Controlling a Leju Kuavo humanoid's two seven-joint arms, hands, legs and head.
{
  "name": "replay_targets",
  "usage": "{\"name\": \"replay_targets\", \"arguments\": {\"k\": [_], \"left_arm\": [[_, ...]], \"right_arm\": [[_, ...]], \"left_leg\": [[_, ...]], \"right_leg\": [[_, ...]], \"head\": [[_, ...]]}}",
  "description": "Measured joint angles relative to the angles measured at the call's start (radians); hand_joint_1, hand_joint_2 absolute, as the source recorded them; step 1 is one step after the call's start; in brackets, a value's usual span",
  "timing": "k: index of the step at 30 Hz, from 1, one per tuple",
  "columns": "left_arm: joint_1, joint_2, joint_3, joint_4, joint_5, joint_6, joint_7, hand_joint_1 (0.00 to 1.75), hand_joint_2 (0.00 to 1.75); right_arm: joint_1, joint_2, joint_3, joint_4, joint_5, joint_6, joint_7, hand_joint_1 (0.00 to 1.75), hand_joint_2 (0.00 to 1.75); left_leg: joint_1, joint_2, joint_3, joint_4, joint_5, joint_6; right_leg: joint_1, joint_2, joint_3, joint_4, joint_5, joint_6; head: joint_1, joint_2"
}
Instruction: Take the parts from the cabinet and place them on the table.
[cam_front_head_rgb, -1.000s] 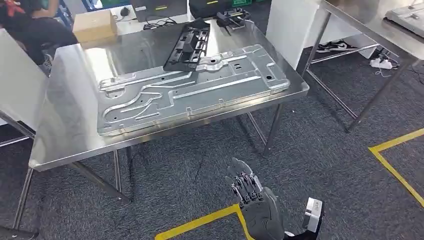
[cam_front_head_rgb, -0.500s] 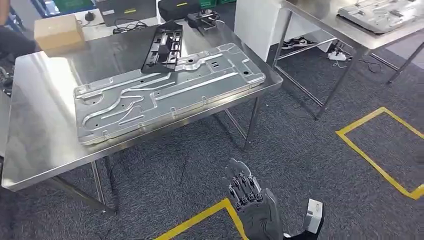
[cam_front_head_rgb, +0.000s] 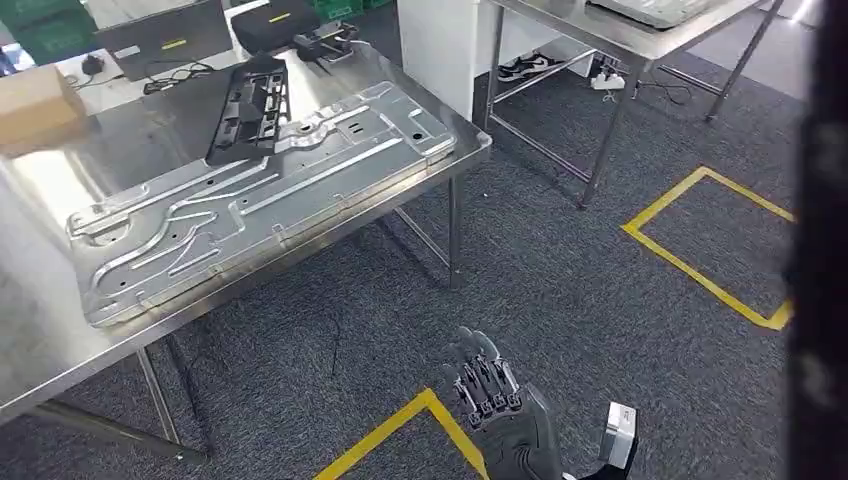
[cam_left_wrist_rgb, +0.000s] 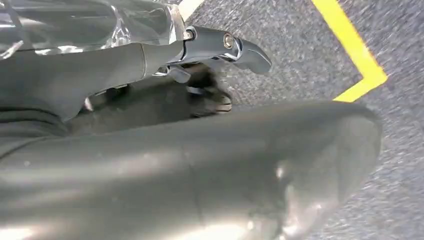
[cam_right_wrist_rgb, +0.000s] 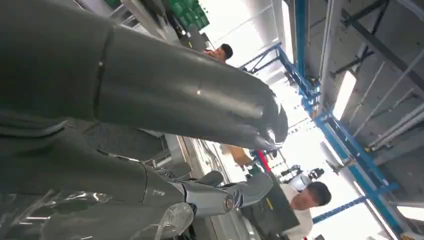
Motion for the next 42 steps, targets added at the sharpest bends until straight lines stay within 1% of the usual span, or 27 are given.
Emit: {"name": "replay_targets", "arguments": {"k": [2, 3, 5, 6, 7, 9, 11, 12, 13, 14, 16, 17, 18, 20, 21, 22, 24, 27, 29, 31, 32, 34, 36, 37, 38, 40, 42], "left_arm": [[0.004, 0.000, 0.000, 0.000, 0.000, 0.000, 0.000, 0.00, 0.00], [0.005, 0.000, 0.000, 0.000, 0.000, 0.000, 0.000, 0.00, 0.00], [0.003, 0.000, 0.000, 0.000, 0.000, -0.001, 0.000, 0.00, 0.00], [0.002, 0.000, 0.000, 0.000, 0.000, -0.001, 0.000, 0.00, 0.00], [0.000, 0.001, 0.000, 0.000, 0.000, -0.001, 0.000, 0.00, 0.00], [0.000, 0.000, 0.000, 0.000, 0.000, -0.001, 0.000, 0.00, 0.00], [-0.001, 0.001, 0.000, 0.000, 0.000, -0.001, 0.000, 0.00, 0.00], [-0.004, 0.000, 0.000, 0.000, 0.000, -0.001, 0.000, 0.00, 0.00], [-0.006, -0.001, 0.000, 0.000, 0.000, -0.002, -0.001, 0.00, 0.00], [-0.005, -0.001, 0.000, 0.000, 0.000, -0.002, -0.002, 0.00, 0.00], [0.004, -0.002, 0.000, 0.000, 0.001, -0.002, -0.002, 0.00, 0.00], [0.007, -0.001, 0.000, 0.000, 0.002, -0.002, -0.002, 0.00, 0.00], [0.009, -0.001, 0.000, 0.000, 0.005, -0.002, -0.002, 0.00, 0.00], [0.009, -0.002, 0.000, 0.000, 0.009, -0.003, -0.002, 0.00, 0.00], [0.009, -0.002, 0.000, 0.000, 0.010, -0.003, -0.002, 0.00, 0.00], [0.009, -0.001, 0.000, 0.000, 0.011, -0.003, -0.002, 0.00, 0.00], [0.008, 0.001, 0.000, 0.000, 0.011, -0.003, -0.002, 0.00, 0.00], [0.007, 0.001, 0.000, 0.000, 0.011, -0.002, -0.002, 0.00, 0.00], [0.007, 0.001, 0.000, 0.000, 0.012, -0.002, -0.002, 0.00, 0.00], [0.013, 0.001, 0.000, 0.000, 0.016, 0.000, 0.002, 0.00, 0.00], [0.015, 0.001, 0.000, 0.000, 0.018, 0.000, 0.002, 0.00, 0.00], [0.015, 0.001, 0.000, 0.000, 0.019, 0.002, 0.003, 0.00, 0.00], [0.013, 0.003, 0.000, 0.000, 0.026, 0.002, 0.003, 0.00, 0.00], [0.013, 0.004, 0.000, 0.000, 0.027, 0.002, 0.003, 0.00, 0.00], [0.013, 0.005, 0.000, 0.000, 0.029, 0.002, 0.003, 0.00, 0.00], [0.014, 0.005, 0.000, 0.000, 0.030, 0.002, 0.000, 0.00, 0.00], [0.014, 0.006, 0.000, 0.000, 0.034, 0.005, 0.000, 0.00, 0.00]], "right_arm": [[0.002, 0.001, 0.000, 0.006, -0.001, 0.001, 0.000, 0.00, 0.00], [0.003, 0.002, 0.000, 0.009, -0.002, 0.002, 0.000, 0.00, 0.00], [0.004, 0.003, 0.000, 0.013, -0.003, 0.005, -0.002, 0.00, 0.00], [0.003, 0.003, 0.000, 0.014, -0.003, 0.006, -0.003, 0.00, 0.00], [0.003, 0.005, 0.000, 0.015, -0.003, 0.007, -0.003, 0.00, 0.00], [0.003, 0.006, 0.000, 0.017, -0.006, 0.007, -0.005, 0.00, 0.00], [0.005, 0.006, 0.000, 0.020, -0.008, 0.007, -0.005, 0.00, 0.00], [0.006, 0.005, 0.000, 0.021, -0.009, 0.008, -0.005, 0.00, 0.00], [0.006, 0.005, 0.000, 0.022, -0.010, 0.010, -0.008, 0.00, 0.00], [0.006, 0.005, 0.000, 0.023, -0.012, 0.011, -0.011, 0.00, 0.00], [0.008, 0.005, 0.001, 0.031, -0.021, 0.013, -0.016, 0.00, 0.00], [0.012, 0.005, 0.000, 0.034, -0.024, 0.013, -0.019, 0.00, 0.00], [0.018, 0.005, 0.001, 0.037, -0.032, 0.013, -0.023, 0.00, 0.00], [0.024, 0.005, 0.000, 0.042, -0.042, 0.017, -0.034, 0.00, 0.00], [0.024, 0.005, 0.000, 0.045, -0.043, 0.019, -0.037, 0.00, 0.00], [0.025, 0.005, 0.000, 0.047, -0.045, 0.021, -0.040, 0.00, 0.00], [0.025, 0.006, 0.001, 0.054, -0.045, 0.022, -0.043, 0.00, 0.00], [0.031, 0.006, 0.001, 0.062, -0.046, 0.022, -0.044, 0.00, 0.00], [0.031, 0.006, 0.000, 0.063, -0.047, 0.024, -0.048, 0.00, 0.00], [0.029, 0.007, 0.000, 0.069, -0.051, 0.024, -0.051, 0.00, 0.00], [0.030, 0.007, 0.000, 0.072, -0.053, 0.024, -0.055, 0.00, 0.00], [0.035, 0.007, 0.000, 0.077, -0.063, 0.024, -0.064, 0.00, 0.00], [0.040, 0.007, -0.001, 0.083, -0.088, 0.027, -0.083, 0.00, 0.00], [0.043, 0.007, -0.002, 0.084, -0.098, 0.031, -0.091, 0.00, 0.00], [0.047, 0.006, -0.005, 0.087, -0.108, 0.033, -0.102, 0.00, 0.00], [0.058, 0.005, -0.014, 0.091, -0.124, 0.035, -0.117, 0.00, 0.00], [0.073, 0.001, -0.021, 0.094, -0.131, 0.036, -0.124, 0.00, 0.00]], "left_leg": [[0.000, -0.006, -0.048, 0.105, -0.026, 0.001], [0.000, -0.007, -0.038, 0.084, -0.005, 0.004], [-0.001, -0.018, 0.045, -0.083, 0.086, 0.014], [-0.002, -0.047, 0.094, -0.184, 0.128, 0.023], [-0.002, -0.097, 0.115, -0.236, 0.128, 0.031], [-0.007, -0.077, 0.112, -0.241, 0.133, 0.024], [-0.009, -0.058, 0.113, -0.247, 0.141, 0.033], [0.002, -0.042, 0.115, -0.258, 0.152, 0.041], [0.000, -0.036, 0.113, -0.260, 0.155, 0.045], [-0.001, -0.027, 0.111, -0.260, 0.156, 0.050], [-0.004, 0.005, 0.108, -0.259, 0.156, 0.050], [-0.004, 0.019, 0.106, -0.259, 0.156, 0.050], [-0.004, 0.033, 0.106, -0.259, 0.156, 0.050], [-0.002, 0.054, 0.109, -0.258, 0.154, 0.047], [-0.001, 0.065, 0.112, -0.256, 0.151, 0.042], [-0.005, 0.076, 0.113, -0.250, 0.146, 0.034], [-0.013, 0.091, 0.112, -0.244, 0.140, 0.023], [-0.005, 0.120, 0.111, -0.240, 0.137, 0.011], [0.003, 0.033, 0.088, -0.176, 0.083, 0.001], [0.004, 0.002, 0.006, 0.004, -0.006, -0.002], [0.004, -0.003, -0.028, 0.075, -0.026, -0.002], [0.004, -0.006, -0.031, 0.075, -0.004, 0.003], [0.002, -0.022, 0.051, -0.101, 0.095, 0.017], [0.001, -0.065, 0.091, -0.188, 0.133, 0.026], [0.001, -0.103, 0.113, -0.239, 0.135, 0.029], [-0.004, -0.081, 0.108, -0.239, 0.138, 0.019], [-0.003, -0.060, 0.108, -0.246, 0.146, 0.026]], "right_leg": [[0.002, 0.023, -0.006, 0.001, 0.005, -0.001], [0.002, 0.036, -0.007, 0.001, 0.007, 0.000], [0.002, 0.064, -0.006, 0.000, 0.011, 0.003], [0.002, 0.076, -0.006, 0.000, 0.013, 0.006], [0.003, 0.083, -0.009, 0.001, 0.016, 0.010], [0.000, 0.103, -0.019, 0.002, 0.023, 0.021], [-0.003, 0.123, -0.023, -0.005, 0.031, 0.036], [-0.006, 0.101, -0.027, 0.007, 0.024, 0.036], [0.005, 0.049, -0.046, 0.043, -0.008, 0.037], [0.002, 0.026, -0.070, 0.097, -0.044, 0.039], [-0.001, 0.005, -0.153, 0.287, -0.131, 0.047], [-0.002, 0.004, -0.174, 0.339, -0.146, 0.050], [-0.004, 0.002, -0.170, 0.338, -0.134, 0.053], [-0.009, -0.012, -0.088, 0.199, -0.064, 0.056], [-0.009, -0.039, -0.026, 0.092, -0.023, 0.058], [-0.008, -0.094, 0.016, 0.010, -0.017, 0.060], [-0.003, -0.071, 0.012, 0.006, -0.014, 0.033], [0.001, -0.042, 0.005, 0.002, -0.007, 0.013], [0.001, -0.027, 0.001, 0.003, -0.003, 0.006], [0.002, -0.001, -0.007, 0.003, 0.003, -0.003], [0.005, 0.014, -0.010, 0.004, 0.005, -0.006], [0.006, 0.038, -0.012, 0.004, 0.008, -0.007], [0.007, 0.070, -0.010, 0.004, 0.012, -0.004], [0.005, 0.080, -0.010, 0.003, 0.014, -0.001], [0.012, 0.091, -0.016, 0.010, 0.015, 0.002], [0.004, 0.109, -0.023, 0.005, 0.022, 0.012], [0.003, 0.131, -0.031, 0.003, 0.029, 0.024]], "head": [[0.000, 0.000], [0.000, 0.000], [0.000, 0.000], [0.000, 0.000], [0.000, 0.000], [0.000, 0.000], [0.000, 0.000], [0.000, 0.000], [0.002, 0.000], [0.001, 0.000], [0.001, 0.000], [0.001, 0.000], [0.002, 0.000], [0.002, 0.000], [0.002, 0.000], [0.001, 0.000], [0.000, 0.000], [0.000, 0.000], [0.000, 0.000], [0.000, 0.000], [0.000, 0.000], [0.000, 0.000], [0.000, 0.000], [0.000, 0.000], [0.000, 0.000], [0.000, 0.000], [0.000, 0.000]]}}
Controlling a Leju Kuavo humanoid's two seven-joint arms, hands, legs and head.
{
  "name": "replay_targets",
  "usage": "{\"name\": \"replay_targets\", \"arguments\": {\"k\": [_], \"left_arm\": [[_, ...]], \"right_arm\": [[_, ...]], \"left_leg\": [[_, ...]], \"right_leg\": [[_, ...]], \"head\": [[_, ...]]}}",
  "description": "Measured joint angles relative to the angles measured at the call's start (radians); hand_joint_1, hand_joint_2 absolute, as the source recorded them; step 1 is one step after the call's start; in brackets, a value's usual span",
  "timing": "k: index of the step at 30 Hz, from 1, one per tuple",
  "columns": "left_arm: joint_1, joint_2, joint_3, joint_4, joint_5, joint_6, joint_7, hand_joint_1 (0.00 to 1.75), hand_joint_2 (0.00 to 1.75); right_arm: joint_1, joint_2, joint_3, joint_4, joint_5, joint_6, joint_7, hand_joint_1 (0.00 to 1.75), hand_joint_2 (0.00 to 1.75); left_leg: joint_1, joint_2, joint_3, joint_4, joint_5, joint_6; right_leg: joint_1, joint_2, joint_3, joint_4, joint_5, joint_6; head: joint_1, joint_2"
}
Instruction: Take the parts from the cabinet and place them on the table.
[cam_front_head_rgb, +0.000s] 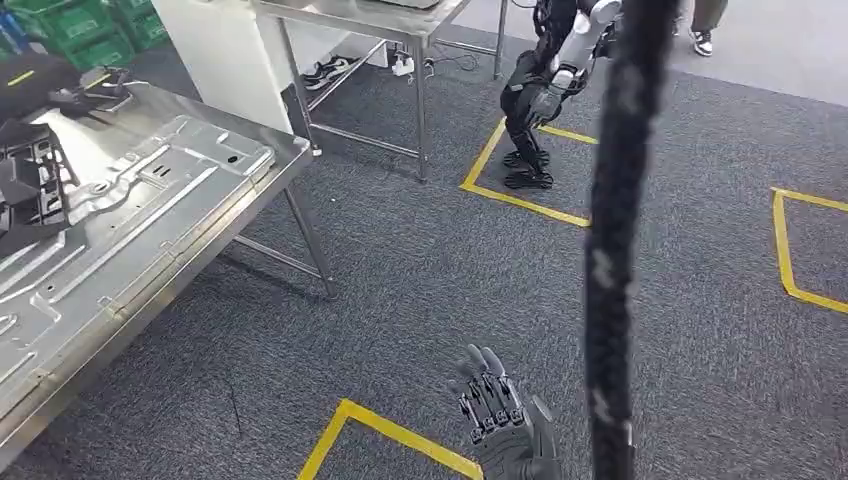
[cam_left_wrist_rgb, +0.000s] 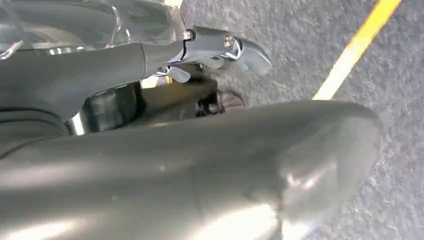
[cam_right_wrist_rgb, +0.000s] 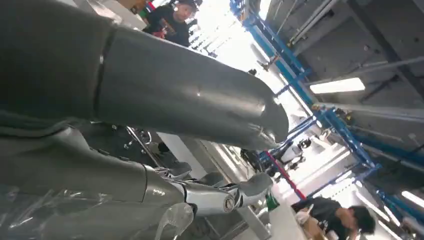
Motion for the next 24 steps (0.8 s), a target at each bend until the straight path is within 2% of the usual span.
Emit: {"name": "replay_targets", "arguments": {"k": [1, 2, 3, 4, 5, 6, 7, 9, 10, 11, 12, 14, 15, 16, 17, 18, 19, 20, 21, 22, 23, 24], "left_arm": [[-0.003, 0.000, 0.000, 0.000, -0.002, 0.000, 0.000, 0.00, 0.00], [-0.003, 0.000, 0.000, 0.000, -0.002, 0.000, -0.002, 0.00, 0.00], [0.000, 0.000, 0.000, 0.000, -0.002, 0.000, -0.002, 0.00, 0.00], [0.004, 0.000, 0.000, 0.000, -0.002, 0.000, -0.002, 0.00, 0.00], [0.007, 0.000, 0.000, 0.000, -0.001, 0.000, -0.002, 0.00, 0.00], [0.007, 0.000, 0.000, 0.000, 0.003, 0.000, -0.002, 0.00, 0.00], [0.007, 0.001, 0.000, 0.000, 0.007, 0.000, -0.005, 0.00, 0.00], [0.007, 0.000, 0.000, 0.000, 0.021, 0.000, -0.017, 0.00, 0.00], [0.007, 0.000, 0.000, 0.000, 0.024, 0.000, -0.018, 0.00, 0.00], [0.007, 0.005, 0.000, 0.000, 0.029, 0.000, -0.020, 0.00, 0.00], [0.007, 0.005, 0.000, 0.000, 0.031, 0.000, -0.021, 0.00, 0.00], [0.007, 0.006, 0.000, 0.000, 0.032, 0.000, -0.024, 0.00, 0.00], [0.006, 0.006, 0.000, 0.000, 0.032, 0.000, -0.025, 0.00, 0.00], [0.006, 0.006, 0.000, 0.000, 0.032, 0.000, -0.025, 0.00, 0.00], [0.005, 0.006, 0.000, 0.000, 0.032, 0.000, -0.026, 0.00, 0.00], [0.006, 0.006, 0.000, 0.000, 0.034, -0.001, -0.027, 0.00, 0.00], [0.008, 0.006, 0.000, 0.000, 0.038, -0.001, -0.028, 0.00, 0.00], [0.010, 0.006, 0.000, 0.000, 0.039, -0.002, -0.029, 0.00, 0.00], [0.012, 0.006, 0.000, 0.000, 0.044, -0.003, -0.029, 0.00, 0.00], [0.015, 0.006, 0.000, 0.000, 0.048, -0.003, -0.029, 0.00, 0.00], [0.016, 0.006, 0.000, 0.000, 0.050, -0.005, -0.030, 0.00, 0.00], [0.016, 0.006, 0.000, 0.000, 0.051, -0.005, -0.031, 0.00, 0.00]], "right_arm": [[0.003, -0.005, -0.004, 0.001, -0.003, 0.001, -0.002, 0.00, 0.00], [0.004, -0.006, -0.008, 0.003, -0.004, 0.001, -0.003, 0.00, 0.00], [0.004, -0.006, -0.010, 0.003, -0.004, 0.002, -0.003, 0.00, 0.00], [0.004, -0.007, -0.012, 0.006, -0.006, 0.001, -0.005, 0.00, 0.00], [0.008, -0.010, -0.016, 0.008, -0.012, -0.002, -0.010, 0.00, 0.00], [0.016, -0.012, -0.022, 0.010, -0.021, -0.010, -0.017, 0.00, 0.00], [0.026, -0.014, -0.028, 0.014, -0.035, -0.022, -0.026, 0.00, 0.00], [0.046, -0.024, -0.050, 0.022, -0.083, -0.053, -0.052, 0.00, 0.00], [0.056, -0.030, -0.065, 0.028, -0.102, -0.058, -0.065, 0.00, 0.00], [0.063, -0.033, -0.078, 0.034, -0.113, -0.057, -0.074, 0.00, 0.00], [0.067, -0.038, -0.089, 0.039, -0.123, -0.053, -0.079, 0.00, 0.00], [0.082, -0.048, -0.107, 0.047, -0.131, -0.050, -0.087, 0.00, 0.00], [0.087, -0.050, -0.116, 0.050, -0.131, -0.050, -0.086, 0.00, 0.00], [0.089, -0.051, -0.120, 0.052, -0.131, -0.051, -0.087, 0.00, 0.00], [0.091, -0.052, -0.129, 0.055, -0.132, -0.062, -0.087, 0.00, 0.00], [0.094, -0.054, -0.135, 0.057, -0.142, -0.083, -0.088, 0.00, 0.00], [0.101, -0.055, -0.145, 0.064, -0.162, -0.108, -0.091, 0.00, 0.00], [0.105, -0.056, -0.157, 0.077, -0.186, -0.129, -0.095, 0.00, 0.00], [0.111, -0.057, -0.174, 0.101, -0.222, -0.134, -0.100, 0.00, 0.00], [0.123, -0.058, -0.193, 0.132, -0.268, -0.125, -0.102, 0.00, 0.00], [0.130, -0.059, -0.215, 0.177, -0.322, -0.099, -0.104, 0.00, 0.00], [0.132, -0.061, -0.234, 0.223, -0.366, -0.062, -0.105, 0.00, 0.00]], "left_leg": [[0.004, 0.016, 0.001, -0.006, 0.007, 0.006], [0.002, 0.026, -0.001, -0.006, 0.007, 0.008], [0.002, 0.040, -0.001, -0.006, 0.008, 0.014], [0.000, 0.056, -0.003, -0.006, 0.007, 0.014], [0.000, 0.072, -0.006, -0.006, 0.007, 0.015], [0.000, 0.087, -0.008, -0.006, 0.008, 0.014], [0.001, 0.098, -0.008, -0.005, 0.008, 0.014], [0.006, 0.120, -0.006, -0.003, 0.006, 0.008], [0.007, 0.130, -0.004, 0.003, 0.001, 0.000], [-0.003, 0.137, -0.006, 0.009, -0.006, -0.011], [-0.002, 0.143, -0.006, 0.012, -0.010, -0.016], [0.000, 0.156, 0.000, 0.009, -0.007, -0.020], [0.005, 0.167, 0.000, 0.011, -0.008, -0.025], [0.010, 0.151, -0.001, 0.018, -0.015, -0.030], [0.013, 0.083, -0.013, 0.056, -0.049, -0.035], [0.014, 0.062, -0.041, 0.120, -0.089, -0.035], [0.011, 0.056, -0.083, 0.215, -0.135, -0.033], [0.011, 0.055, -0.117, 0.286, -0.163, -0.031], [0.009, 0.055, -0.146, 0.343, -0.179, -0.026], [0.005, 0.054, -0.158, 0.361, -0.170, -0.019], [0.000, 0.052, -0.141, 0.318, -0.139, -0.010], [-0.005, 0.047, -0.104, 0.233, -0.091, 0.000]], "right_leg": [[-0.002, -0.041, -0.003, 0.018, -0.013, -0.001], [0.004, -0.089, -0.024, 0.061, -0.049, 0.003], [0.004, -0.109, -0.058, 0.138, -0.097, 0.007], [0.003, -0.120, -0.096, 0.221, -0.139, 0.011], [0.000, -0.125, -0.126, 0.295, -0.168, 0.017], [-0.005, -0.127, -0.138, 0.330, -0.175, 0.022], [-0.009, -0.130, -0.125, 0.316, -0.161, 0.025], [-0.020, -0.148, -0.037, 0.170, -0.090, 0.034], [-0.025, -0.187, 0.025, 0.064, -0.053, 0.042], [-0.015, -0.222, 0.047, 0.022, -0.068, 0.047], [-0.020, -0.198, 0.042, 0.020, -0.060, 0.026], [-0.012, -0.184, 0.037, 0.023, -0.060, 0.015], [-0.010, -0.170, 0.034, 0.022, -0.058, 0.005], [-0.011, -0.164, 0.034, 0.020, -0.055, -0.001], [-0.010, -0.156, 0.033, 0.020, -0.052, -0.007], [-0.009, -0.146, 0.030, 0.020, -0.050, -0.010], [-0.006, -0.134, 0.027, 0.020, -0.047, -0.017], [-0.004, -0.124, 0.023, 0.020, -0.045, -0.020], [0.001, -0.112, 0.021, 0.020, -0.044, -0.022], [0.005, -0.098, 0.020, 0.020, -0.042, -0.023], [0.008, -0.086, 0.020, 0.020, -0.041, -0.024], [0.009, -0.074, 0.021, 0.020, -0.040, -0.024]], "head": [[0.000, 0.000], [0.000, 0.000], [0.001, 0.000], [0.000, 0.000], [0.001, 0.000], [0.000, 0.000], [0.000, 0.000], [0.000, 0.000], [0.000, 0.000], [0.001, 0.000], [-0.001, 0.000], [-0.001, 0.000], [-0.001, 0.000], [-0.001, 0.000], [-0.001, 0.000], [-0.001, 0.000], [0.000, 0.000], [-0.001, 0.000], [-0.001, 0.000], [0.000, 0.000], [-0.001, 0.000], [-0.001, 0.000]]}}
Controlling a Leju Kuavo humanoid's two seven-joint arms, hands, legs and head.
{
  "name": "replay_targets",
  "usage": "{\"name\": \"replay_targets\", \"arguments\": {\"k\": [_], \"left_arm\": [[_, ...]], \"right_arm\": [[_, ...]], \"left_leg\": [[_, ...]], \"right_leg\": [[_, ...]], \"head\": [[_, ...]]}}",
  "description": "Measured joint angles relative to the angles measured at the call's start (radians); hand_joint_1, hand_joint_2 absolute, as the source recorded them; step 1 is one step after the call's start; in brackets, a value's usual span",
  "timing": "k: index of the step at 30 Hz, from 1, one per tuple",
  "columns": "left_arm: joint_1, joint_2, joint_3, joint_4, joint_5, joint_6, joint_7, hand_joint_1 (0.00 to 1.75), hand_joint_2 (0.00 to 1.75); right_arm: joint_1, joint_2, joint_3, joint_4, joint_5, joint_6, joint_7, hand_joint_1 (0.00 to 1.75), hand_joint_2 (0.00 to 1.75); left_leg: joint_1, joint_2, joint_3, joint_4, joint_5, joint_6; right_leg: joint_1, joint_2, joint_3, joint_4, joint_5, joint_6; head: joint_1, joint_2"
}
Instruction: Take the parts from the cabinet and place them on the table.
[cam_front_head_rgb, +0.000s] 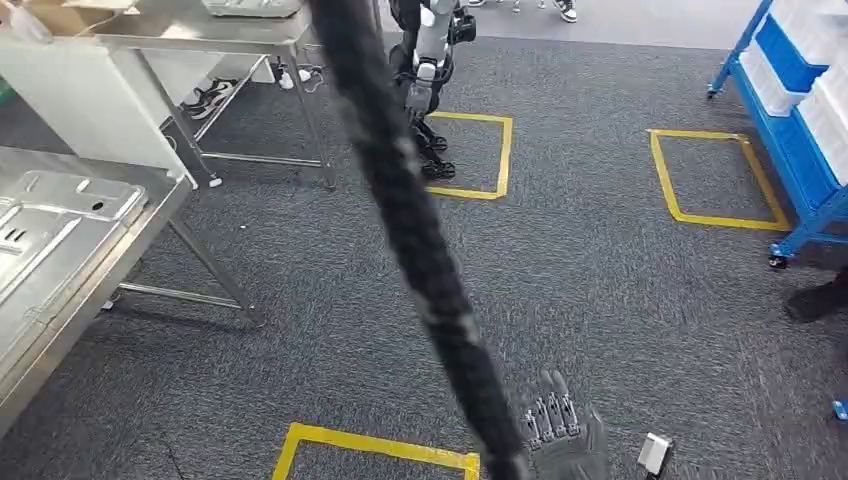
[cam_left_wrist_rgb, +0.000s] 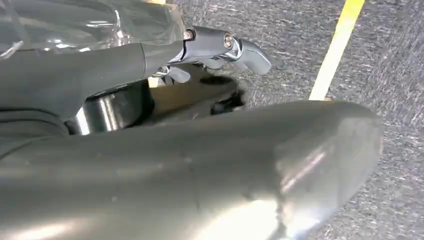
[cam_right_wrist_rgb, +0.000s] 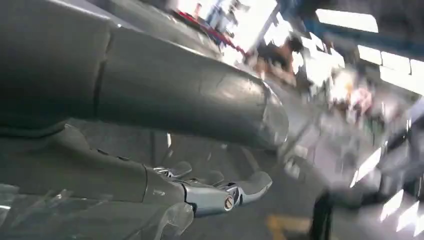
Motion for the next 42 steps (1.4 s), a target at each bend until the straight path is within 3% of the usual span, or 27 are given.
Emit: {"name": "replay_targets", "arguments": {"k": [1, 2, 3, 6, 7, 9, 12, 13, 14, 16, 17, 18, 19, 22, 23, 24, 25, 27, 29, 31, 32, 33, 34, 37, 38, 40, 42], "left_arm": [[0.000, 0.001, 0.000, 0.000, 0.000, 0.000, 0.000, 0.00, 0.00], [-0.001, 0.001, 0.000, 0.000, 0.002, -0.002, -0.001, 0.00, 0.00], [-0.002, 0.003, 0.000, 0.000, 0.003, -0.003, -0.001, 0.00, 0.00], [-0.002, 0.003, 0.000, 0.000, 0.005, -0.010, -0.001, 0.00, 0.00], [-0.004, 0.003, 0.000, 0.000, 0.006, -0.014, -0.001, 0.00, 0.00], [-0.006, 0.003, 0.000, 0.000, 0.008, -0.027, 0.000, 0.00, 0.00], [0.003, 0.003, 0.000, 0.000, 0.014, -0.030, 0.011, 0.00, 0.00], [0.004, 0.005, -0.001, 0.000, 0.014, -0.030, 0.015, 0.00, 0.00], [0.004, 0.005, -0.001, 0.000, 0.015, -0.030, 0.015, 0.00, 0.00], [0.001, 0.005, -0.003, 0.000, 0.013, -0.030, 0.015, 0.00, 0.00], [0.001, 0.005, -0.006, 0.000, 0.011, -0.029, 0.015, 0.00, 0.00], [0.000, 0.010, -0.009, 0.000, 0.009, -0.029, 0.015, 0.00, 0.00], [-0.003, 0.010, -0.010, 0.000, 0.007, -0.027, 0.016, 0.00, 0.00], [-0.011, 0.010, -0.013, 0.000, 0.005, -0.026, 0.020, 0.00, 0.00], [-0.014, 0.010, -0.016, 0.000, 0.003, -0.026, 0.020, 0.00, 0.00], [-0.016, 0.010, -0.019, 0.000, 0.002, -0.026, 0.020, 0.00, 0.00], [-0.016, 0.010, -0.022, 0.000, 0.002, -0.026, 0.020, 0.00, 0.00], [-0.009, 0.010, -0.026, 0.000, 0.001, -0.026, 0.024, 0.00, 0.00], [-0.007, 0.010, -0.029, 0.000, 0.000, -0.025, 0.025, 0.00, 0.00], [-0.008, 0.010, -0.032, 0.000, 0.000, -0.024, 0.026, 0.00, 0.00], [-0.009, 0.010, -0.033, 0.000, -0.001, -0.023, 0.026, 0.00, 0.00], [-0.010, 0.011, -0.033, 0.000, -0.001, -0.021, 0.027, 0.00, 0.00], [-0.011, 0.011, -0.034, 0.000, -0.002, -0.021, 0.031, 0.00, 0.00], [-0.015, 0.009, -0.038, 0.000, -0.002, -0.020, 0.035, 0.00, 0.00], [-0.018, 0.006, -0.040, 0.000, -0.003, -0.019, 0.035, 0.00, 0.00], [-0.020, 0.005, -0.042, 0.000, -0.003, -0.019, 0.035, 0.00, 0.00], [-0.012, 0.003, -0.047, 0.000, -0.003, -0.019, 0.038, 0.00, 0.00]], "right_arm": [[-0.001, 0.000, -0.019, 0.050, -0.040, 0.045, 0.001, 0.00, 0.00], [-0.006, 0.000, -0.038, 0.105, -0.074, 0.092, 0.003, 0.00, 0.00], [-0.018, 0.000, -0.056, 0.177, -0.108, 0.135, 0.011, 0.00, 0.00], [-0.052, 0.000, -0.094, 0.395, -0.187, 0.205, 0.045, 0.00, 0.00], [-0.061, 0.000, -0.103, 0.467, -0.210, 0.220, 0.070, 0.00, 0.00], [-0.094, 0.011, -0.113, 0.642, -0.253, 0.242, 0.136, 0.00, 0.00], [-0.121, 0.030, -0.115, 0.843, -0.271, 0.232, 0.220, 0.00, 0.00], [-0.125, 0.036, -0.115, 0.889, -0.266, 0.218, 0.240, 0.00, 0.00], [-0.128, 0.042, -0.115, 0.932, -0.263, 0.199, 0.256, 0.00, 0.00], [-0.143, 0.069, -0.099, 1.046, -0.192, 0.070, 0.345, 0.00, 0.00], [-0.159, 0.081, -0.077, 1.098, -0.123, -0.036, 0.418, 0.00, 0.00], [-0.174, 0.104, -0.041, 1.145, -0.051, -0.145, 0.500, 0.00, 0.00], [-0.182, 0.110, -0.007, 1.174, -0.009, -0.207, 0.551, 0.00, 0.00], [-0.183, 0.140, 0.059, 1.236, 0.039, -0.264, 0.643, 0.00, 0.00], [-0.189, 0.146, 0.081, 1.262, 0.043, -0.271, 0.652, 0.00, 0.00], [-0.193, 0.157, 0.100, 1.280, 0.046, -0.274, 0.657, 0.00, 0.00], [-0.201, 0.159, 0.117, 1.292, 0.048, -0.276, 0.665, 0.00, 0.00], [-0.208, 0.169, 0.137, 1.307, 0.051, -0.279, 0.684, 0.00, 0.00], [-0.210, 0.179, 0.157, 1.325, 0.060, -0.285, 0.706, 0.00, 0.00], [-0.213, 0.188, 0.181, 1.338, 0.086, -0.290, 0.736, 0.00, 0.00], [-0.216, 0.195, 0.195, 1.343, 0.104, -0.290, 0.757, 0.00, 0.00], [-0.218, 0.202, 0.210, 1.346, 0.126, -0.289, 0.779, 0.00, 0.00], [-0.219, 0.209, 0.228, 1.349, 0.153, -0.284, 0.804, 0.00, 0.00], [-0.220, 0.227, 0.292, 1.361, 0.217, -0.267, 0.859, 0.00, 0.00], [-0.218, 0.228, 0.311, 1.364, 0.228, -0.264, 0.866, 0.00, 0.00], [-0.224, 0.238, 0.340, 1.367, 0.240, -0.258, 0.874, 0.00, 0.00], [-0.230, 0.244, 0.369, 1.370, 0.247, -0.253, 0.877, 0.00, 0.00]], "left_leg": [[-0.006, -0.018, 0.045, -0.098, 0.048, 0.010], [-0.011, -0.063, 0.083, -0.182, 0.083, 0.021], [-0.011, -0.081, 0.093, -0.211, 0.077, 0.025], [-0.019, -0.053, 0.091, -0.215, 0.084, 0.025], [-0.009, -0.042, 0.096, -0.233, 0.097, 0.028], [-0.008, -0.021, 0.101, -0.250, 0.109, 0.033], [-0.010, 0.019, 0.095, -0.249, 0.109, 0.034], [-0.010, 0.034, 0.094, -0.249, 0.109, 0.034], [-0.009, 0.039, 0.094, -0.249, 0.109, 0.033], [-0.006, 0.067, 0.094, -0.245, 0.104, 0.025], [-0.004, 0.082, 0.095, -0.239, 0.099, 0.016], [-0.011, 0.094, 0.092, -0.229, 0.091, 0.005], [-0.012, 0.103, 0.090, -0.217, 0.079, -0.002], [-0.006, 0.132, 0.102, -0.221, 0.078, -0.009], [0.001, 0.118, 0.101, -0.211, 0.069, -0.018], [0.005, 0.063, 0.090, -0.176, 0.039, -0.025], [0.005, 0.032, 0.059, -0.106, -0.006, -0.028], [0.005, 0.013, -0.019, 0.067, -0.081, -0.025], [0.001, 0.007, -0.051, 0.125, -0.083, -0.016], [-0.005, -0.002, 0.011, -0.007, -0.007, 0.003], [-0.009, -0.019, 0.062, -0.112, 0.038, 0.013], [-0.012, -0.064, 0.103, -0.192, 0.064, 0.022], [-0.018, -0.073, 0.108, -0.211, 0.064, 0.021], [-0.023, -0.044, 0.108, -0.215, 0.070, 0.022], [-0.012, -0.030, 0.110, -0.232, 0.085, 0.023], [-0.011, -0.008, 0.108, -0.242, 0.095, 0.030], [-0.011, 0.021, 0.103, -0.241, 0.096, 0.030]], "right_leg": [[0.000, 0.010, 0.000, 0.000, 0.002, 0.000], [-0.004, 0.020, -0.001, -0.001, 0.004, 0.001], [0.003, 0.031, -0.006, 0.001, 0.006, 0.005], [-0.007, 0.059, -0.012, -0.009, 0.018, 0.023], [-0.001, 0.060, -0.014, -0.011, 0.020, 0.028], [-0.004, -0.029, -0.038, 0.045, -0.028, 0.031], [-0.011, -0.052, -0.142, 0.271, -0.134, 0.049], [-0.013, -0.052, -0.152, 0.297, -0.133, 0.053], [-0.015, -0.053, -0.148, 0.291, -0.126, 0.055], [-0.026, -0.071, -0.063, 0.143, -0.051, 0.067], [-0.030, -0.097, -0.010, 0.053, -0.016, 0.075], [-0.028, -0.143, 0.012, 0.004, -0.022, 0.078], [-0.027, -0.123, 0.011, 0.003, -0.015, 0.056], [-0.017, -0.093, 0.008, 0.007, -0.016, 0.029], [-0.019, -0.081, 0.008, 0.004, -0.012, 0.020], [-0.019, -0.072, 0.006, 0.004, -0.010, 0.017], [-0.016, -0.069, 0.004, 0.004, -0.006, 0.011], [-0.009, -0.042, -0.003, 0.004, -0.003, 0.005], [-0.002, -0.017, -0.005, 0.004, 0.000, 0.001], [0.002, 0.009, -0.004, 0.004, 0.003, -0.001], [0.002, 0.022, -0.003, 0.004, 0.006, 0.000], [-0.001, 0.031, -0.004, 0.003, 0.009, -0.001], [0.004, 0.040, -0.006, 0.005, 0.010, 0.002], [-0.001, 0.065, -0.011, -0.002, 0.019, 0.017], [0.006, 0.070, -0.015, 0.000, 0.021, 0.023], [0.004, -0.024, -0.047, 0.067, -0.041, 0.026], [0.000, -0.051, -0.117, 0.228, -0.129, 0.038]], "head": [[0.000, 0.000], [0.000, 0.000], [0.000, 0.000], [0.001, 0.000], [0.001, 0.000], [0.001, 0.000], [0.002, 0.000], [0.001, 0.000], [0.002, 0.000], [0.001, 0.000], [0.001, 0.000], [0.002, 0.000], [-0.002, 0.000], [0.000, 0.000], [-0.002, 0.000], [-0.002, 0.000], [-0.002, 0.000], [-0.002, 0.000], [-0.002, 0.000], [-0.002, 0.000], [-0.002, 0.000], [-0.002, 0.000], [-0.002, 0.000], [-0.002, 0.000], [-0.002, 0.000], [0.000, 0.000], [0.000, 0.000]]}}
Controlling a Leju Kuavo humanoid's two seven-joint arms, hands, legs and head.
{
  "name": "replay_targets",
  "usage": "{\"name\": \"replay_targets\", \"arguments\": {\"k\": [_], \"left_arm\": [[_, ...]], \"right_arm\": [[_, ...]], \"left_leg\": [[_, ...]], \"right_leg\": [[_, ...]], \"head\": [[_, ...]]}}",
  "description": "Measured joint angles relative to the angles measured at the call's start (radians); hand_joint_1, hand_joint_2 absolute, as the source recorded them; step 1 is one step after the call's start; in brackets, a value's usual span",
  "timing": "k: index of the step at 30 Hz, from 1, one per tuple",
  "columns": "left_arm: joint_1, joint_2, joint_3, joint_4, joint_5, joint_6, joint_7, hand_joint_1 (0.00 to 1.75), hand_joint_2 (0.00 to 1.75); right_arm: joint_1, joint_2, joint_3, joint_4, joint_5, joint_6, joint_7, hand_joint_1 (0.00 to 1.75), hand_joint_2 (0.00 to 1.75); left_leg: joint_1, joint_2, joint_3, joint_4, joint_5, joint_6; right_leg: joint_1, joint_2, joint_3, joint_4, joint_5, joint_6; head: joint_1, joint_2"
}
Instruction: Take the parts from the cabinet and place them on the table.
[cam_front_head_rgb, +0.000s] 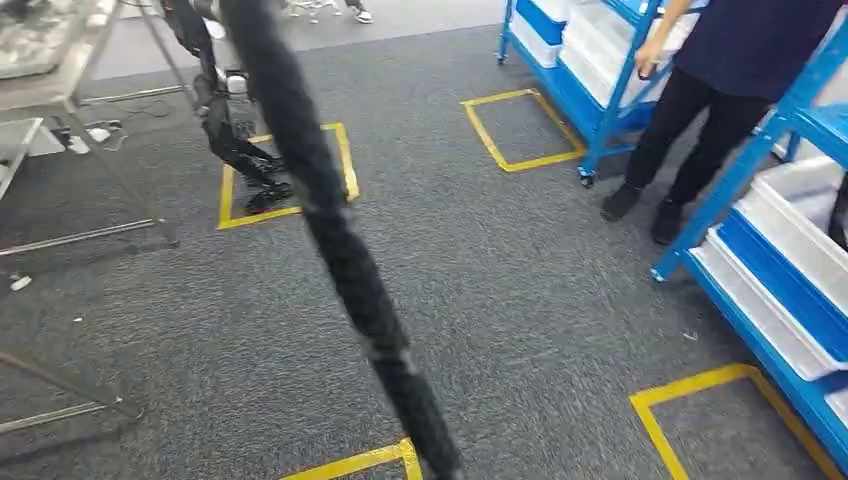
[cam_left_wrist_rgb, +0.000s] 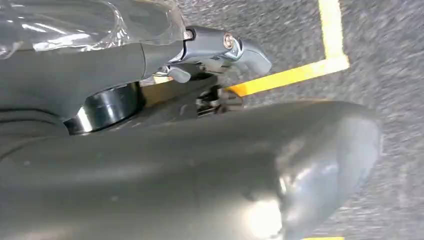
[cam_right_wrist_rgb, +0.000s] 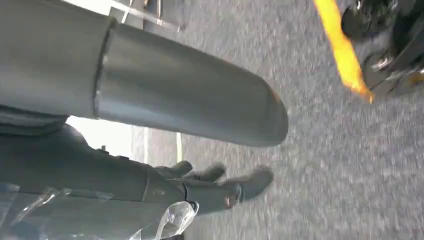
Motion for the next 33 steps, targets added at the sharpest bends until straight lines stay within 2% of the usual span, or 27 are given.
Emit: {"name": "replay_targets", "arguments": {"k": [1, 2, 3, 4, 5, 6, 7, 8, 11, 12, 13, 14, 16, 17, 18, 19, 20, 21, 22, 24, 26, 27, 28, 29, 31, 32, 33], "left_arm": [[0.003, 0.000, -0.003, 0.000, 0.000, 0.000, 0.000, 0.00, 0.00], [0.004, 0.000, -0.006, 0.000, 0.000, 0.000, 0.000, 0.00, 0.00], [0.003, -0.001, -0.007, 0.000, 0.000, 0.001, 0.000, 0.00, 0.00], [0.002, -0.003, -0.009, 0.000, 0.000, 0.003, 0.004, 0.00, 0.00], [0.000, -0.003, -0.011, 0.000, 0.000, 0.004, 0.013, 0.00, 0.00], [0.000, -0.004, -0.012, 0.000, 0.000, 0.007, 0.021, 0.00, 0.00], [0.000, -0.002, -0.012, 0.000, 0.000, 0.009, 0.024, 0.00, 0.00], [0.000, -0.003, -0.013, 0.000, 0.000, 0.010, 0.027, 0.00, 0.00], [-0.005, -0.003, -0.013, 0.000, 0.000, 0.013, 0.031, 0.00, 0.00], [-0.007, -0.003, -0.013, 0.000, -0.001, 0.013, 0.032, 0.00, 0.00], [-0.006, -0.006, -0.013, 0.000, -0.001, 0.013, 0.032, 0.00, 0.00], [-0.004, -0.006, -0.014, 0.000, -0.001, 0.013, 0.035, 0.00, 0.00], [0.000, -0.006, -0.014, 0.000, -0.002, 0.013, 0.034, 0.00, 0.00], [-0.003, -0.006, -0.015, 0.000, -0.003, 0.013, 0.034, 0.00, 0.00], [-0.003, -0.006, -0.015, 0.000, -0.005, 0.014, 0.039, 0.00, 0.00], [-0.002, -0.006, -0.018, 0.000, -0.006, 0.014, 0.041, 0.00, 0.00], [-0.001, -0.006, -0.021, 0.000, -0.010, 0.014, 0.042, 0.00, 0.00], [-0.003, -0.006, -0.025, 0.000, -0.012, 0.014, 0.042, 0.00, 0.00], [-0.004, -0.006, -0.028, 0.000, -0.015, 0.014, 0.042, 0.00, 0.00], [-0.003, -0.006, -0.032, 0.000, -0.016, 0.014, 0.044, 0.00, 0.00], [-0.004, -0.006, -0.036, 0.000, -0.018, 0.015, 0.047, 0.00, 0.00], [-0.008, -0.008, -0.037, 0.000, -0.018, 0.014, 0.047, 0.00, 0.00], [-0.010, -0.009, -0.037, 0.000, -0.018, 0.013, 0.047, 0.00, 0.00], [-0.010, -0.011, -0.037, 0.000, -0.019, 0.013, 0.047, 0.00, 0.00], [-0.002, -0.011, -0.039, 0.000, -0.022, 0.013, 0.048, 0.00, 0.00], [-0.001, -0.011, -0.040, 0.000, -0.022, 0.013, 0.048, 0.00, 0.00], [-0.002, -0.011, -0.042, 0.000, -0.022, 0.013, 0.048, 0.00, 0.00]], "right_arm": [[-0.001, 0.004, 0.014, 0.002, 0.002, 0.003, 0.000, 0.00, 0.00], [0.000, 0.005, 0.026, 0.003, 0.006, 0.004, 0.000, 0.00, 0.00], [0.000, 0.006, 0.036, 0.005, 0.011, 0.005, 0.003, 0.00, 0.00], [0.000, 0.005, 0.046, 0.007, 0.012, 0.005, 0.003, 0.00, 0.00], [-0.001, 0.005, 0.056, 0.010, 0.019, 0.006, 0.006, 0.00, 0.00], [-0.002, 0.005, 0.066, 0.011, 0.024, 0.010, 0.008, 0.00, 0.00], [-0.005, 0.010, 0.076, 0.011, 0.030, 0.016, 0.010, 0.00, 0.00], [-0.005, 0.010, 0.084, 0.012, 0.032, 0.020, 0.014, 0.00, 0.00], [-0.001, 0.009, 0.110, 0.018, 0.045, 0.030, 0.030, 0.00, 0.00], [-0.003, 0.010, 0.119, 0.019, 0.053, 0.037, 0.040, 0.00, 0.00], [-0.007, 0.010, 0.126, 0.020, 0.061, 0.041, 0.047, 0.00, 0.00], [-0.013, 0.010, 0.134, 0.020, 0.066, 0.046, 0.055, 0.00, 0.00], [-0.014, 0.013, 0.149, 0.020, 0.072, 0.051, 0.061, 0.00, 0.00], [-0.012, 0.013, 0.155, 0.021, 0.074, 0.052, 0.063, 0.00, 0.00], [-0.013, 0.013, 0.163, 0.021, 0.077, 0.059, 0.071, 0.00, 0.00], [-0.013, 0.013, 0.171, 0.021, 0.083, 0.063, 0.078, 0.00, 0.00], [-0.013, 0.014, 0.179, 0.021, 0.084, 0.069, 0.084, 0.00, 0.00], [-0.014, 0.015, 0.185, 0.021, 0.087, 0.077, 0.093, 0.00, 0.00], [-0.015, 0.018, 0.192, 0.021, 0.091, 0.084, 0.100, 0.00, 0.00], [-0.016, 0.018, 0.205, 0.022, 0.095, 0.095, 0.112, 0.00, 0.00], [-0.011, 0.019, 0.215, 0.024, 0.098, 0.103, 0.119, 0.00, 0.00], [-0.011, 0.017, 0.220, 0.027, 0.099, 0.104, 0.122, 0.00, 0.00], [-0.013, 0.018, 0.224, 0.027, 0.101, 0.109, 0.122, 0.00, 0.00], [-0.015, 0.018, 0.227, 0.027, 0.102, 0.111, 0.124, 0.00, 0.00], [-0.018, 0.018, 0.236, 0.027, 0.105, 0.122, 0.127, 0.00, 0.00], [-0.018, 0.018, 0.240, 0.028, 0.105, 0.127, 0.129, 0.00, 0.00], [-0.016, 0.018, 0.243, 0.028, 0.106, 0.132, 0.129, 0.00, 0.00]], "left_leg": [[0.000, 0.017, -0.003, 0.001, 0.000, 0.000], [0.000, 0.032, -0.004, 0.001, 0.000, -0.001], [0.002, 0.045, -0.004, 0.001, 0.000, -0.002], [0.004, 0.055, -0.003, 0.002, -0.001, -0.004], [0.007, 0.067, 0.000, 0.005, -0.004, -0.010], [0.008, 0.078, 0.001, 0.011, -0.008, -0.017], [-0.002, 0.085, -0.002, 0.016, -0.014, -0.027], [0.001, 0.091, 0.000, 0.019, -0.017, -0.032], [0.005, 0.121, 0.006, 0.019, -0.020, -0.043], [0.013, 0.079, 0.003, 0.036, -0.035, -0.053], [0.016, 0.030, -0.017, 0.084, -0.075, -0.059], [0.018, 0.006, -0.050, 0.161, -0.120, -0.065], [0.018, -0.009, -0.124, 0.322, -0.185, -0.067], [0.016, -0.011, -0.143, 0.361, -0.187, -0.065], [0.015, -0.014, -0.133, 0.340, -0.163, -0.060], [0.015, -0.017, -0.103, 0.277, -0.123, -0.052], [0.014, -0.025, -0.058, 0.179, -0.073, -0.044], [0.014, -0.058, -0.015, 0.085, -0.030, -0.036], [0.015, -0.127, 0.006, 0.031, -0.028, -0.028], [0.009, -0.107, 0.004, 0.023, -0.025, -0.032], [0.006, -0.084, 0.004, 0.017, -0.018, -0.024], [0.019, -0.066, 0.006, 0.002, -0.006, -0.018], [0.013, -0.057, 0.006, -0.002, -0.003, -0.013], [0.013, -0.041, 0.004, -0.002, -0.001, -0.009], [0.009, -0.006, -0.001, -0.001, -0.001, -0.008], [0.009, 0.011, -0.003, -0.001, 0.000, -0.008], [0.009, 0.026, -0.004, -0.001, 0.000, -0.008]], "right_leg": [[-0.004, -0.003, -0.027, 0.066, -0.022, 0.006], [-0.007, -0.005, -0.029, 0.084, -0.019, 0.011], [-0.011, -0.009, -0.007, 0.052, 0.003, 0.016], [-0.015, -0.016, 0.038, -0.018, 0.038, 0.021], [-0.018, -0.035, 0.101, -0.126, 0.081, 0.026], [-0.020, -0.076, 0.155, -0.217, 0.104, 0.031], [-0.013, -0.095, 0.156, -0.230, 0.098, 0.023], [-0.016, -0.077, 0.154, -0.232, 0.104, 0.007], [-0.010, -0.046, 0.149, -0.234, 0.107, -0.015], [-0.014, -0.036, 0.147, -0.235, 0.112, -0.022], [-0.014, -0.028, 0.144, -0.235, 0.115, -0.027], [-0.013, -0.019, 0.141, -0.235, 0.117, -0.030], [-0.009, 0.007, 0.136, -0.235, 0.120, -0.034], [-0.008, 0.019, 0.134, -0.235, 0.121, -0.035], [-0.007, 0.033, 0.135, -0.235, 0.123, -0.034], [-0.007, 0.049, 0.135, -0.235, 0.125, -0.034], [-0.007, 0.066, 0.135, -0.235, 0.126, -0.033], [-0.008, 0.079, 0.135, -0.235, 0.129, -0.030], [-0.011, 0.088, 0.131, -0.235, 0.132, -0.027], [-0.015, 0.112, 0.118, -0.234, 0.139, -0.014], [-0.018, 0.137, 0.112, -0.240, 0.148, 0.001], [-0.019, 0.125, 0.109, -0.231, 0.142, 0.000], [-0.012, 0.063, 0.093, -0.199, 0.114, 0.001], [-0.012, 0.023, 0.060, -0.133, 0.068, 0.002], [-0.012, 0.000, -0.011, 0.029, -0.008, 0.011], [-0.012, -0.002, -0.029, 0.078, -0.018, 0.014], [-0.013, -0.003, -0.022, 0.073, -0.007, 0.016]], "head": [[0.000, 0.000], [0.000, 0.000], [0.000, 0.000], [0.000, 0.000], [0.000, 0.000], [0.000, 0.000], [0.000, 0.000], [-0.001, 0.000], [-0.001, 0.000], [-0.001, 0.000], [-0.002, 0.000], [-0.002, 0.000], [-0.002, 0.000], [-0.001, 0.000], [-0.001, 0.000], [-0.002, 0.000], [-0.002, 0.000], [-0.002, 0.000], [-0.002, 0.000], [-0.002, 0.000], [-0.001, 0.000], [-0.001, 0.000], [0.004, 0.000], [0.003, 0.000], [0.010, 0.000], [0.009, 0.000], [0.010, 0.000]]}}
